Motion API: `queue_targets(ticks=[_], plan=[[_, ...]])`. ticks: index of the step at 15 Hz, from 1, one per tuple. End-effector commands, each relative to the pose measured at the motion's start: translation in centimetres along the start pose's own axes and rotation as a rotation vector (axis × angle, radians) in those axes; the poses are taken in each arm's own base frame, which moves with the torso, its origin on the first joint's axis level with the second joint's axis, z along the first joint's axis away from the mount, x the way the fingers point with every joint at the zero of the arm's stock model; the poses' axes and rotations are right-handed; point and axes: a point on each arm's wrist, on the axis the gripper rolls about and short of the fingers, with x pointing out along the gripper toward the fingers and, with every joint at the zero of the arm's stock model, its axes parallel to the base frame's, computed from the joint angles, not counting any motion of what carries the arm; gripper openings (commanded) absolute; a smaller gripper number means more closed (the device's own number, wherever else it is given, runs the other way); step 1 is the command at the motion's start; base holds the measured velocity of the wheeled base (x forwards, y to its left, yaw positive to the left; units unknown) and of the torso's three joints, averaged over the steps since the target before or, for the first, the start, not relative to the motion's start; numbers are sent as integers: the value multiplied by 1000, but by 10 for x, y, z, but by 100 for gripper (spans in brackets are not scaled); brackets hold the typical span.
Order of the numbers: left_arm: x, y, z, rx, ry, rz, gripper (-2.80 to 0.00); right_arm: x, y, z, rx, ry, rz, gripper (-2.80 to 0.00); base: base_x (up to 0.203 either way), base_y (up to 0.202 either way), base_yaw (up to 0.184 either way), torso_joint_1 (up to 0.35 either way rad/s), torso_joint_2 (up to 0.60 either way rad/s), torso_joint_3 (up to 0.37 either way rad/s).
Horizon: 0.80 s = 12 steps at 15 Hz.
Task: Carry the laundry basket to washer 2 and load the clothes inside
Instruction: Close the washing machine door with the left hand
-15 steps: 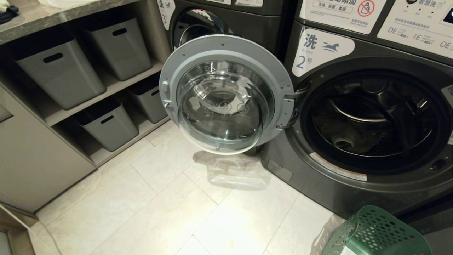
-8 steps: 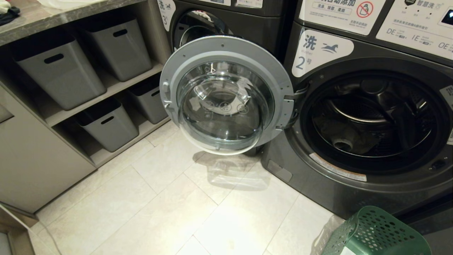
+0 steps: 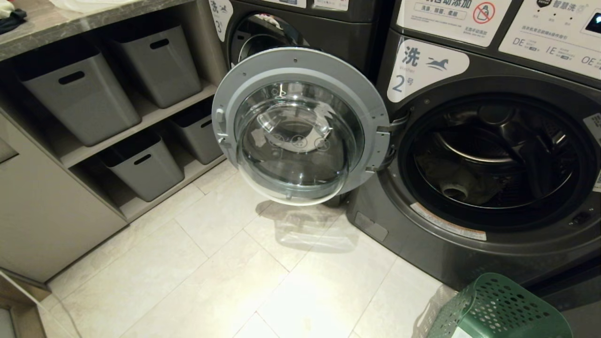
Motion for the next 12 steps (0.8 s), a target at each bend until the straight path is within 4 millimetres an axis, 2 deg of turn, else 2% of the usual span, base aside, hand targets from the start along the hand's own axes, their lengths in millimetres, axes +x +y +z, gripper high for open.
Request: queue_targets(ticks=[1,8,10,12], plan=[[0,0,0,-6,1,2,-280,0,0,0,-3,1,1,-280,0,0,0,0,0,0],[0,0,0,-11,1,2,-280,0,0,0,-9,1,9,-280,0,0,0,0,0,0],[0,0,0,-11,2,2,-280,0,0,0,-8,1,5,-280,2,10,-67,2,3,2],[0,0,0,-11,0,2,-280,0,0,0,-6,0,5,-280,2,9,-159,5,4,2]])
